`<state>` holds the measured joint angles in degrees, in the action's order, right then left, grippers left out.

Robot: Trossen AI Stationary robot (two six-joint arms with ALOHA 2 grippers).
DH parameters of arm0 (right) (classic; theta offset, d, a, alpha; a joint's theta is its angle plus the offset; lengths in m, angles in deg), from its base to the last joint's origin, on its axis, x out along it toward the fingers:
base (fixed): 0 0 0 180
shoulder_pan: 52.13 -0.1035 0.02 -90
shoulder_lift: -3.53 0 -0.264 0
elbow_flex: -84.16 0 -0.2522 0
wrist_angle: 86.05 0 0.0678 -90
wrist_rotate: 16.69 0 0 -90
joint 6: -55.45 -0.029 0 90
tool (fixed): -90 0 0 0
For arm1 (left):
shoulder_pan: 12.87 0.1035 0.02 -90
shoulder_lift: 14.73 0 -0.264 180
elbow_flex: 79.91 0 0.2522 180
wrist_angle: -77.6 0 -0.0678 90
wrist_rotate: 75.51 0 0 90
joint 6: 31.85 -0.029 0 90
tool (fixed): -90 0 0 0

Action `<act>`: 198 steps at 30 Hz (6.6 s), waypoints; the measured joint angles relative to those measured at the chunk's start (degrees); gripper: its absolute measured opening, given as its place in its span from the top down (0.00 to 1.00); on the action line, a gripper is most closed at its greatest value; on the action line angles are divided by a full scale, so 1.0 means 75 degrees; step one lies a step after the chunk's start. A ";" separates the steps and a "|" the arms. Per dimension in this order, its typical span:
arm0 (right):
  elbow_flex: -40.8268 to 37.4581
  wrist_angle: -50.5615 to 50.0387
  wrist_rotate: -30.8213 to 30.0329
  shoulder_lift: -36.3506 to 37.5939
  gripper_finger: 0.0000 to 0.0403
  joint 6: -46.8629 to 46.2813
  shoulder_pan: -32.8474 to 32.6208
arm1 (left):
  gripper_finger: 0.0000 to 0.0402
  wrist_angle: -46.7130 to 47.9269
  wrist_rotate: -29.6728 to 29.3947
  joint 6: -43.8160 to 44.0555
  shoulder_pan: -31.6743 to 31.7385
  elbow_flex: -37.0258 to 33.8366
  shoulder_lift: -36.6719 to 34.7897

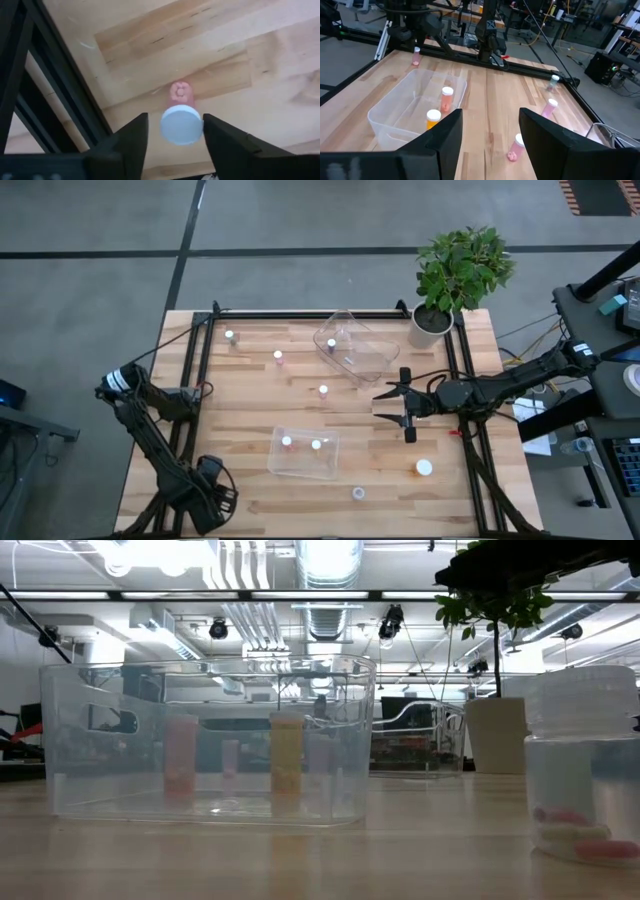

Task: Pick and place medicine bottles into bin by pill shape (circle, oval)
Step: Put the bottom purple tablet bottle into the bottom transparent bin, then put the transparent capsule bottle into the top transparent bin

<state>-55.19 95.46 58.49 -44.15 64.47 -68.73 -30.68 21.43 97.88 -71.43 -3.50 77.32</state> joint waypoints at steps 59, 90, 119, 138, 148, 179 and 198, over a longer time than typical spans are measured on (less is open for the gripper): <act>0.0000 -0.0015 -0.0033 -0.0006 0.54 0.0095 0.0003 | 0.77 0.1824 -0.2041 -0.9943 0.4724 0.4560 0.2187; 0.0000 -0.0184 -0.0045 -0.0006 0.54 0.0140 0.0015 | 0.66 0.2534 -0.1844 -1.1795 0.4795 0.5829 0.4118; -0.0003 -0.0175 -0.0045 -0.0006 0.54 -0.0239 0.0017 | 0.61 0.2285 -0.3038 -1.3694 0.4808 0.5787 0.2603; 0.0049 -0.0833 0.0235 -0.0229 0.54 -0.3031 -0.1141 | 0.61 -0.4022 -0.3902 -1.6375 0.4663 0.1615 -0.0722; 0.1311 -0.1164 0.0168 -0.1721 0.54 -0.3348 -0.2251 | 0.61 -0.6563 -0.4790 -1.7495 0.4743 -0.0357 -0.1883; 0.7155 -0.7084 0.0178 -0.7089 0.34 -0.3670 -0.3031 | 0.61 -0.9650 -0.4799 -1.8828 0.4809 -0.1650 -0.2541; 0.6106 -0.5260 0.1242 -0.7350 0.42 -0.3427 -0.2482 | 0.61 -0.9598 -0.4795 -1.8823 0.4809 -0.1661 -0.2532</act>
<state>-9.39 56.00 67.81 -99.27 38.76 -87.35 -102.66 -14.54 -43.29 -35.37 -15.96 58.33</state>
